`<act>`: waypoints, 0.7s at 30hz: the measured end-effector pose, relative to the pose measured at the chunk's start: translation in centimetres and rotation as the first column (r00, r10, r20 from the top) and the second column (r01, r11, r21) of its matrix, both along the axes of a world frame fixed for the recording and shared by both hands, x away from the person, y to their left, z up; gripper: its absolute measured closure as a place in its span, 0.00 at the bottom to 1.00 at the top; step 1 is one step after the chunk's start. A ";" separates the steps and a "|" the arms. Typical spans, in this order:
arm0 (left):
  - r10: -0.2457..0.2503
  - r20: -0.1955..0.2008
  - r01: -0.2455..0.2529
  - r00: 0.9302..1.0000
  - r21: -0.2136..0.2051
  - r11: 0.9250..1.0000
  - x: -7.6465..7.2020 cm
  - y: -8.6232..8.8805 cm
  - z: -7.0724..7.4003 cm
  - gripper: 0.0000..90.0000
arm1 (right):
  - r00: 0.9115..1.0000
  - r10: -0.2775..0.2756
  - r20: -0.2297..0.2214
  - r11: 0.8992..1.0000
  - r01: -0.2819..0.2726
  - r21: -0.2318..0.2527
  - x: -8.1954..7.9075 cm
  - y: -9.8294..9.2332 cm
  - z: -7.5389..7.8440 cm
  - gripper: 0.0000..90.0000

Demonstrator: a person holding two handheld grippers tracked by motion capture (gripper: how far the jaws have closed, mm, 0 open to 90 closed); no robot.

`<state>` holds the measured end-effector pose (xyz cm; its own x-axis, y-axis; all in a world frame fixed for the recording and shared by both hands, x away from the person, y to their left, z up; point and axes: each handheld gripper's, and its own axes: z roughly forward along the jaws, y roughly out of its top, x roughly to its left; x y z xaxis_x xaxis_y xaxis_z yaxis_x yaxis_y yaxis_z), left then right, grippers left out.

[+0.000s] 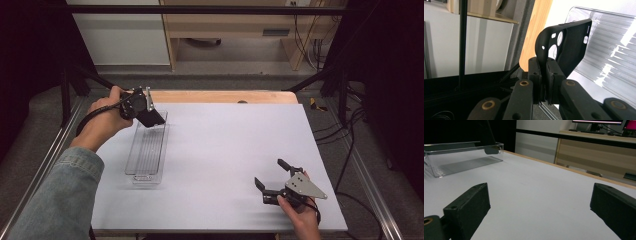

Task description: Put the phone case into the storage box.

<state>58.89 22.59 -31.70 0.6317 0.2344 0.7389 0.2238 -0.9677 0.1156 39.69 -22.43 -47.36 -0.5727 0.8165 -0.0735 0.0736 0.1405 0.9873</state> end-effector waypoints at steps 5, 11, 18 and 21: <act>-0.004 -0.003 0.004 1.000 0.003 1.000 0.1 -0.1 -0.3 0.93 | 1.000 0.000 0.000 1.000 0.000 0.000 0.0 0.0 0.0 0.03; 0.000 -0.003 0.000 1.000 -0.003 1.000 0.1 0.1 -0.3 0.93 | 1.000 0.001 0.001 1.000 -0.001 0.000 0.0 0.0 0.0 0.03; -0.008 -0.005 0.008 1.000 0.005 1.000 0.0 -0.1 -0.4 0.93 | 1.000 0.000 0.001 1.000 0.000 0.001 0.0 0.0 0.0 0.03; -0.013 -0.003 0.013 1.000 0.009 1.000 0.1 -0.1 -0.5 0.93 | 1.000 0.000 0.001 1.000 0.000 0.001 0.0 0.0 0.0 0.03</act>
